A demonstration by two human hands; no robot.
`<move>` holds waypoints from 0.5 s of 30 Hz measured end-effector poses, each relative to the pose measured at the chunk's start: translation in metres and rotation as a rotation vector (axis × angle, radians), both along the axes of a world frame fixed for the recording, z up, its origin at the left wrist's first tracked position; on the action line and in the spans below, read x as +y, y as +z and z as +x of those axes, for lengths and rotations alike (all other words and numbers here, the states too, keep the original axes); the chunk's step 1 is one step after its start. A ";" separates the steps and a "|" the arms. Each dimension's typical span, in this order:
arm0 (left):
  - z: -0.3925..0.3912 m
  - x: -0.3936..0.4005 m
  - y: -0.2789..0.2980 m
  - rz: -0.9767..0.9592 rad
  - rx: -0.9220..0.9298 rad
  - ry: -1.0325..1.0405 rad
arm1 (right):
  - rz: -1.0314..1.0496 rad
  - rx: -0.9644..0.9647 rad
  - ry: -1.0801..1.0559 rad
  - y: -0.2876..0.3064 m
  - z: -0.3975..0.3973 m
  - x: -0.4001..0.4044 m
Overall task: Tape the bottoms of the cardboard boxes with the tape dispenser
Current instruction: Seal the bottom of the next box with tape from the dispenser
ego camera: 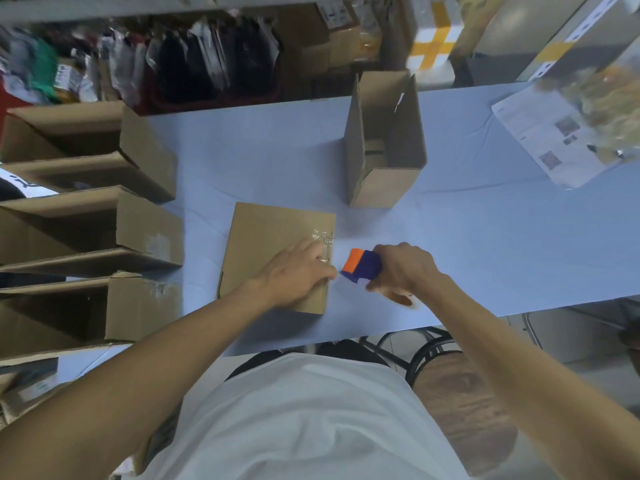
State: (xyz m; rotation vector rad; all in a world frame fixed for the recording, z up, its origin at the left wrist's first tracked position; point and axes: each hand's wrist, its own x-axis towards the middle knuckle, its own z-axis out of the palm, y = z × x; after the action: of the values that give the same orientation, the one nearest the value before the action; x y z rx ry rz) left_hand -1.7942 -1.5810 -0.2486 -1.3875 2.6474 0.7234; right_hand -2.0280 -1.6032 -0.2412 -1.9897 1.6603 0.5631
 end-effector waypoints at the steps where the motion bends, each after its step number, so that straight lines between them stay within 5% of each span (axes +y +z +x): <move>1: -0.005 0.000 -0.001 0.029 -0.001 0.063 | -0.048 -0.024 -0.062 0.001 -0.004 0.000; 4: -0.022 -0.005 0.001 0.219 0.001 0.280 | -0.237 0.005 -0.114 0.002 -0.012 0.004; 8: -0.025 0.001 -0.001 0.033 -0.132 0.132 | -0.357 -0.199 -0.098 -0.013 0.001 0.023; 11: -0.032 0.014 -0.009 -0.092 -0.175 0.209 | -0.245 -0.134 -0.155 -0.024 0.011 0.033; 15: -0.039 0.018 -0.010 -0.118 -0.114 0.281 | -0.414 -0.137 -0.062 -0.019 0.023 0.025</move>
State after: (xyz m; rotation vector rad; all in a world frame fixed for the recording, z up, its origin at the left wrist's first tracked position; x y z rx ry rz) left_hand -1.8327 -1.5630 -0.2585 -1.7982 2.4725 0.4971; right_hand -2.0049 -1.5780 -0.2606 -2.1890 1.8569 0.0563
